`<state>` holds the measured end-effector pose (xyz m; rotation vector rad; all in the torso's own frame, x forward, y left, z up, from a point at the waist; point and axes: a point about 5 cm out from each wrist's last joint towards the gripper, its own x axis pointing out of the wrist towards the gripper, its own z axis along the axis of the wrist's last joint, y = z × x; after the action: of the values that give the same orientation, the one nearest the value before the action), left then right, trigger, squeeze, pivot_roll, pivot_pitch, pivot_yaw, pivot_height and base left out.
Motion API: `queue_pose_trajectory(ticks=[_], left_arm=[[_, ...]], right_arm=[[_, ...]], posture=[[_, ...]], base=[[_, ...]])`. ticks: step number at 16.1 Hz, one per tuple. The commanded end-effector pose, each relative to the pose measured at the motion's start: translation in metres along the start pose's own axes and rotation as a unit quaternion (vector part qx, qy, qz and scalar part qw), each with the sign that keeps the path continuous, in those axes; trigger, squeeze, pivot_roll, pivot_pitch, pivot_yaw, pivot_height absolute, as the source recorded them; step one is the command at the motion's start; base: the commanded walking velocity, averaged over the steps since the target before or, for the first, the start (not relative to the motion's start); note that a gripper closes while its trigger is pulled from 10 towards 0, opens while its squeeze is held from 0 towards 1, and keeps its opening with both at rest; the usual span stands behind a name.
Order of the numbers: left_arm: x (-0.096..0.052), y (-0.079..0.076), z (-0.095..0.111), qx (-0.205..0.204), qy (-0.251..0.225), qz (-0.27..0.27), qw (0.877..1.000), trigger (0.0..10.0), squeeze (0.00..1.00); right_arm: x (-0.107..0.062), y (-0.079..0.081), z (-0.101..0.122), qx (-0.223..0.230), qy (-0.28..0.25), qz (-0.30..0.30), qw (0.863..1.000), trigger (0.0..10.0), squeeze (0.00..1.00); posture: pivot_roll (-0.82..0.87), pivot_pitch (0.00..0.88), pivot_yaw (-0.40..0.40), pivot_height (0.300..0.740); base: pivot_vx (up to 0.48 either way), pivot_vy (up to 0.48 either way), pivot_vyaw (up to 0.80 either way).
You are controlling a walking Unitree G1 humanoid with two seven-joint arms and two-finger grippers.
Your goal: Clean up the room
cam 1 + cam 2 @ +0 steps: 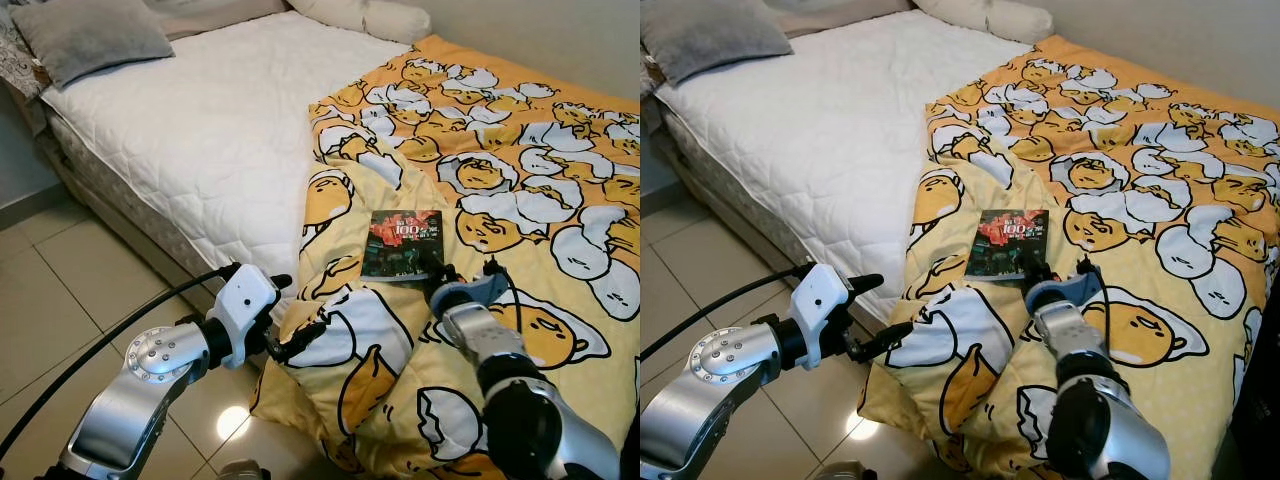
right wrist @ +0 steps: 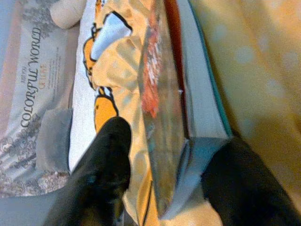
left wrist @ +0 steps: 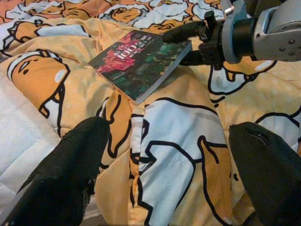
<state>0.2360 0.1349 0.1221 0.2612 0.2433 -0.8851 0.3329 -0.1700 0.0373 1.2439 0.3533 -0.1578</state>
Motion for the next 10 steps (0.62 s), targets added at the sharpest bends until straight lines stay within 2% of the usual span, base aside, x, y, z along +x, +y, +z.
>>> queue_pose_trajectory(ticks=[1,2,3,4,5,6,10], left_arm=[[0.002,0.0,0.001,0.008,-0.001,0.002,1.0,10.0,0.64],[0.002,0.0,0.001,0.009,-0.001,0.003,1.0,10.0,0.64],[0.003,0.001,0.001,0.009,-0.001,0.003,1.0,10.0,0.64],[0.003,0.0,0.001,0.009,-0.001,0.004,1.0,10.0,0.64],[0.004,0.0,0.001,0.009,0.0,0.004,1.0,10.0,0.64],[0.004,0.0,0.001,0.009,0.0,0.005,1.0,10.0,0.64],[0.003,0.002,0.0,0.009,0.001,0.009,1.0,10.0,0.64]], right_arm=[[0.004,0.011,0.001,-0.003,-0.014,0.01,1.0,10.0,1.0],[0.006,0.016,-0.004,-0.015,-0.007,0.019,1.0,10.0,0.0],[0.007,0.018,-0.007,-0.02,-0.002,0.023,1.0,10.0,0.0],[0.008,0.021,-0.012,-0.019,0.003,0.029,0.999,9.1,0.0],[0.009,0.023,-0.013,-0.016,0.003,0.031,0.999,3.3,0.0],[0.009,0.023,-0.014,-0.016,0.003,0.031,0.999,0.0,0.0],[0.009,0.024,-0.014,-0.032,-0.001,0.035,0.999,0.0,0.0]], posture=[[0.19,0.0,-0.072,0.74],[0.18,0.0,-0.071,0.74],[0.18,0.0,-0.072,0.74],[0.19,0.0,-0.073,0.74],[0.19,0.0,-0.076,0.74],[0.19,0.0,-0.076,0.74],[0.19,0.0,-0.078,0.74]], base=[[0.0,0.0,0.0],[0.0,0.0,0.0],[0.0,0.0,0.0],[0.0,0.0,0.0],[0.0,0.0,0.0],[0.0,0.0,0.0],[0.0,0.0,0.0]])
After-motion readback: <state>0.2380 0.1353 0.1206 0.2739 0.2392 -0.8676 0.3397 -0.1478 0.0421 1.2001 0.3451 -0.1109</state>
